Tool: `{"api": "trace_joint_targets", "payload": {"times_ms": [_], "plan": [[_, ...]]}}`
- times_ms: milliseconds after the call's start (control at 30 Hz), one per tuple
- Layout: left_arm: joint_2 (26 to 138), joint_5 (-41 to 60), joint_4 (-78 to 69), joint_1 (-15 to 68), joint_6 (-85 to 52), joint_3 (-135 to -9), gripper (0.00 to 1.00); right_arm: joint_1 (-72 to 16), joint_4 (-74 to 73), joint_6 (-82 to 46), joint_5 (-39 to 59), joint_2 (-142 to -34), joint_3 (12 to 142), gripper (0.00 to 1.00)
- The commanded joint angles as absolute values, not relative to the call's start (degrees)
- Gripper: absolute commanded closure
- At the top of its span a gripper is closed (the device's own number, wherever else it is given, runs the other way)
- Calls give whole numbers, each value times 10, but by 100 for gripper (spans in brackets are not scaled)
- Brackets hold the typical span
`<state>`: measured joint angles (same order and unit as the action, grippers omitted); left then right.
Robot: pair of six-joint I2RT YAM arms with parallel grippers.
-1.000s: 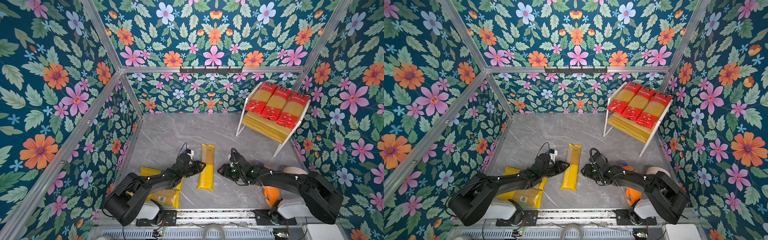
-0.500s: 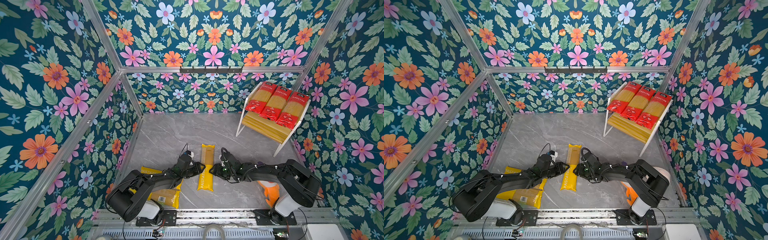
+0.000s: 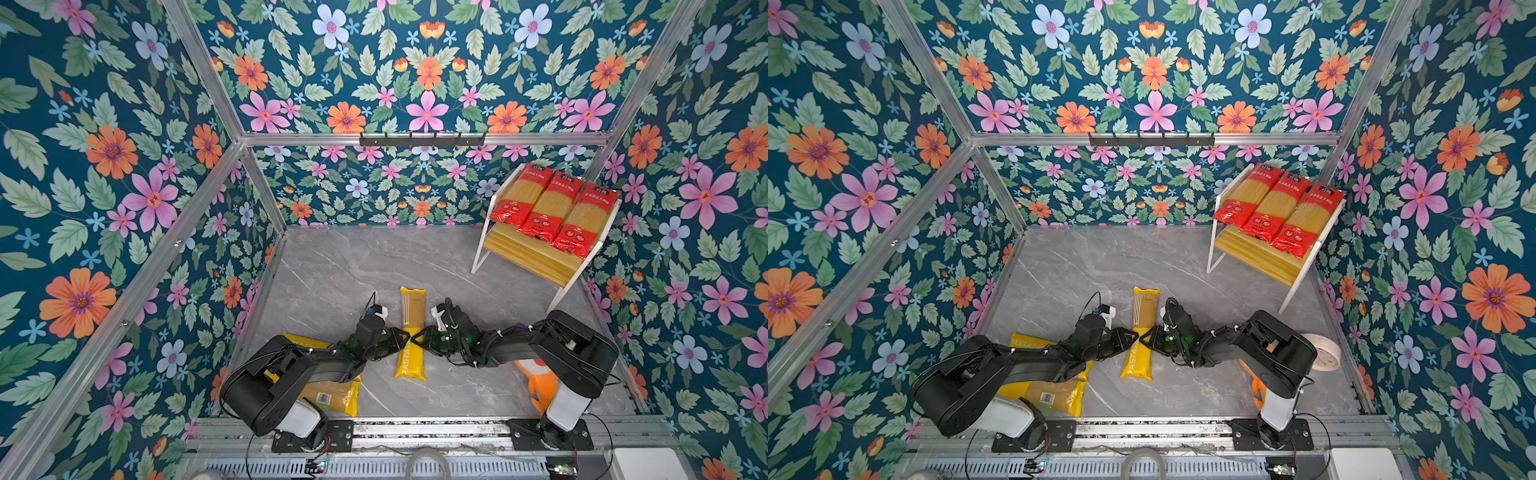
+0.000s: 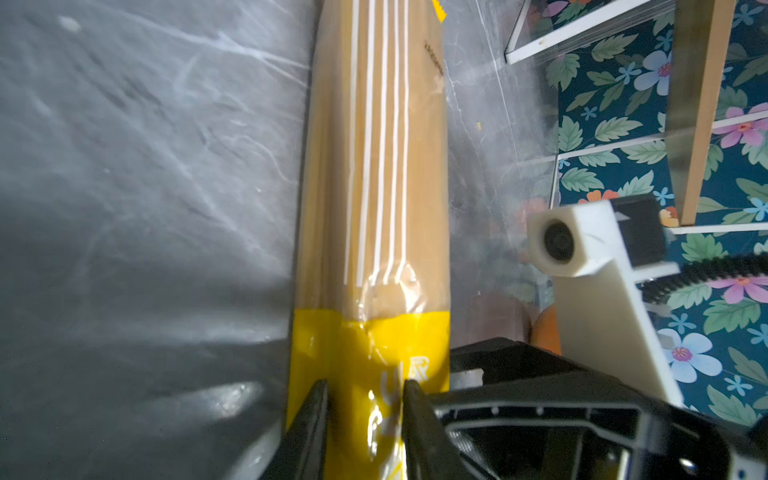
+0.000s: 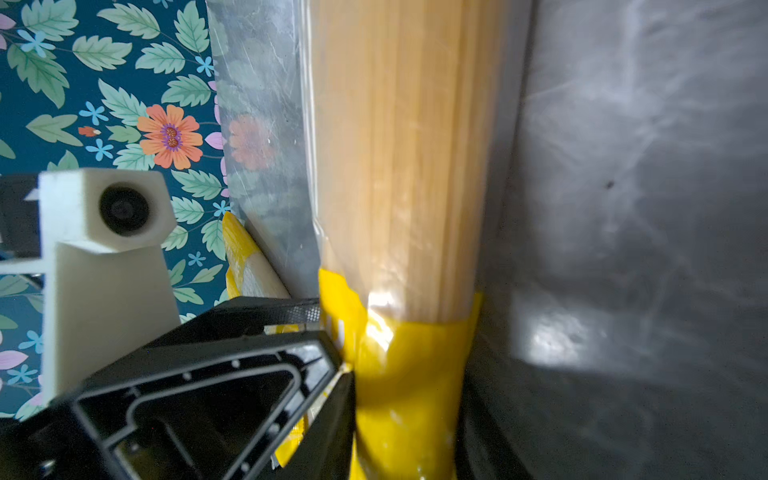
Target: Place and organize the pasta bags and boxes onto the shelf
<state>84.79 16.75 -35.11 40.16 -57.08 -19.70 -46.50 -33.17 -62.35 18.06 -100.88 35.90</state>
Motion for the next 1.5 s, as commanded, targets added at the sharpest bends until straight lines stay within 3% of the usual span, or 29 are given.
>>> {"api": "trace_joint_targets", "payload": {"times_ms": [0,233,800,1167,1467], "plan": [[848,204,-387,406,-583,-197,67,-467,-348,-636,202,-1010,351,69],[835,196,-405,407,-586,-186,66,-468,-350,-631,201,-998,345,79],[776,161,-399,406,-566,-187,40,-444,-245,-572,181,-900,343,89],[786,174,-418,406,-557,-176,39,-423,-273,-574,215,-896,330,91],[717,200,-424,399,-525,-168,33,-423,-289,-453,166,-779,316,100]]}}
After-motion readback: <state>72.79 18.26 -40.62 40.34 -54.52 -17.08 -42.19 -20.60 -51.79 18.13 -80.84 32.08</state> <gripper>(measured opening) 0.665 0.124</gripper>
